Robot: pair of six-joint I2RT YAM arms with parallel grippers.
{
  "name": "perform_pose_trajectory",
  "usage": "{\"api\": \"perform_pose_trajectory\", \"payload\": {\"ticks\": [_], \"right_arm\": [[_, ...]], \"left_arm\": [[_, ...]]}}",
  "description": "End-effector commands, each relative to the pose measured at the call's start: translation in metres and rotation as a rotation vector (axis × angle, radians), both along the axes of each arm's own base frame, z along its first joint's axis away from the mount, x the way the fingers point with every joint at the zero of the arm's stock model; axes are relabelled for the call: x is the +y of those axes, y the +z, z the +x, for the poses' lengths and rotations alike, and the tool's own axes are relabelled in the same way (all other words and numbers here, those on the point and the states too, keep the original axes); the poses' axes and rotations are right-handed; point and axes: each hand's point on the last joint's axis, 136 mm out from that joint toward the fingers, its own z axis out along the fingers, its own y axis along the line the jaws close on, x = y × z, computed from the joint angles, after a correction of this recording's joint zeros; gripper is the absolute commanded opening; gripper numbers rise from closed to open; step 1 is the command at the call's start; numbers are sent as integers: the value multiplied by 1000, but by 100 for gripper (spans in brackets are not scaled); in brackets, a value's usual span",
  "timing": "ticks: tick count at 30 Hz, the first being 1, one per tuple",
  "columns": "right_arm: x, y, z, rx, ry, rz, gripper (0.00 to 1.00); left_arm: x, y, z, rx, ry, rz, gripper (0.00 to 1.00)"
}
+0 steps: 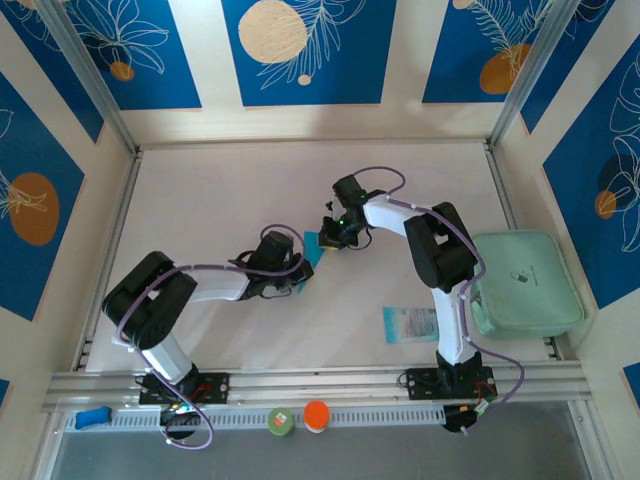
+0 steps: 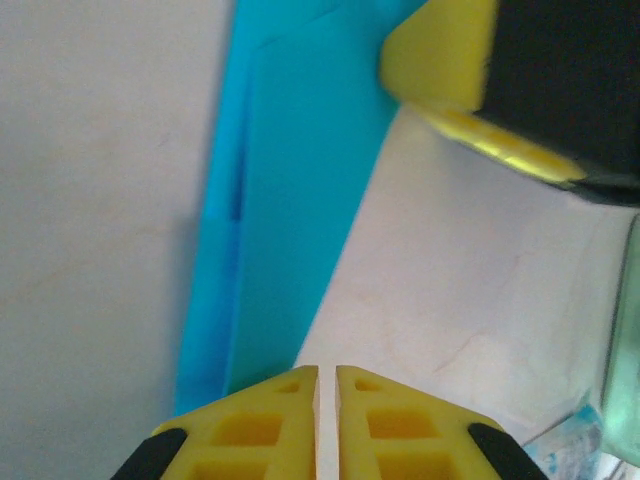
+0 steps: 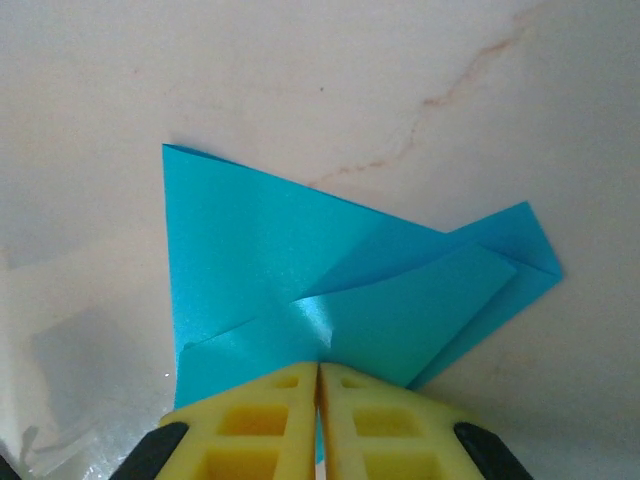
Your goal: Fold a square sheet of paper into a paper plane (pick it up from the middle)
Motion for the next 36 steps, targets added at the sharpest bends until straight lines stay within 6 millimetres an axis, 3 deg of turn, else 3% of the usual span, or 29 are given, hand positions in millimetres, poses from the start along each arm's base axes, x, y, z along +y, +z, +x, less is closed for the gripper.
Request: {"api": "perform_pose_trajectory", "payload": {"ticks": [1, 13, 19, 23, 36], "right_arm": [[-11, -16, -11, 58, -20, -35, 11], [-8, -5, -10, 42, -14, 16, 11], [3, 32, -6, -49, 37, 124, 11], [19, 56, -15, -88, 120, 191, 12], [23, 12, -31, 11, 93, 90, 11]], "left_arm": [[-4, 12, 17, -43, -1, 0, 13], [5, -28, 14, 46, 23, 86, 7], [12, -42, 4, 88, 27, 100, 6], [12, -48, -2, 109, 16, 97, 5], [10, -46, -2, 106, 8, 88, 4]]}}
